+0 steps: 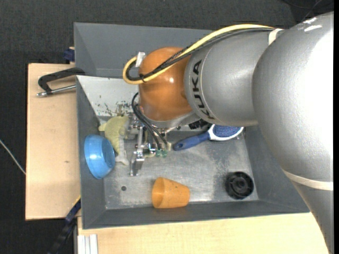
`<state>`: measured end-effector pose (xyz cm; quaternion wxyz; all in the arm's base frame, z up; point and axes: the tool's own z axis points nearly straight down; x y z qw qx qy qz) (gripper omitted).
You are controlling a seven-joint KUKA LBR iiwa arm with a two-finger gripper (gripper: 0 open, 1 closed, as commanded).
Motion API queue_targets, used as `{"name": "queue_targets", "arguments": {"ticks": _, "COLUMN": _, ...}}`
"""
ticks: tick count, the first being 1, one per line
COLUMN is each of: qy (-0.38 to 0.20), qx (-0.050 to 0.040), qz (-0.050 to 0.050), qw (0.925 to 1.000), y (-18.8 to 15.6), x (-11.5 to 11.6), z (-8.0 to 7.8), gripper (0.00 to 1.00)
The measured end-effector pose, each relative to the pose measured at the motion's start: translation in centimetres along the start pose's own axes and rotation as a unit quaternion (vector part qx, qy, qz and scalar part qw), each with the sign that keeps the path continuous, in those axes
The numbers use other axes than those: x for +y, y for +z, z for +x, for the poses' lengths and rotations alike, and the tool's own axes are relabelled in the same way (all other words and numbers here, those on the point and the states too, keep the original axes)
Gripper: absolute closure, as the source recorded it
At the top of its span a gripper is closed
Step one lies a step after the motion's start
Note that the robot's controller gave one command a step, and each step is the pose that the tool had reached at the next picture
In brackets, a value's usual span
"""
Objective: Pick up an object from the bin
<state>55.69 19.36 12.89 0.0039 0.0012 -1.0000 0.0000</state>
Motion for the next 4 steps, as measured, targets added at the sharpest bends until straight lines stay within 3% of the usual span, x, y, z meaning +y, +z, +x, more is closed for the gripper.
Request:
{"name": "queue_targets", "arguments": {"ticks": 1, "qy": -0.018, "qx": -0.0078, "qz": -0.002, "qw": 0.9998, "y": 5.6, "x": -9.2, "z": 1.1, "gripper": 0.00}}
{"name": "queue_targets", "arguments": {"ticks": 2, "qy": -0.020, "qx": -0.0085, "qz": -0.002, "qw": 0.9998, "y": 5.5, "x": -8.9, "z": 1.1, "gripper": 1.00}}
{"name": "queue_targets", "arguments": {"ticks": 3, "qy": -0.121, "qx": -0.0104, "qz": 0.000, "qw": 0.9926, "y": -7.5, "x": -11.4, "z": 0.3, "gripper": 1.00}}
{"name": "queue_targets", "arguments": {"ticks": 4, "qy": -0.201, "qx": -0.0101, "qz": 0.000, "qw": 0.9796, "y": -13.3, "x": -9.0, "z": -3.3, "gripper": 1.00}}
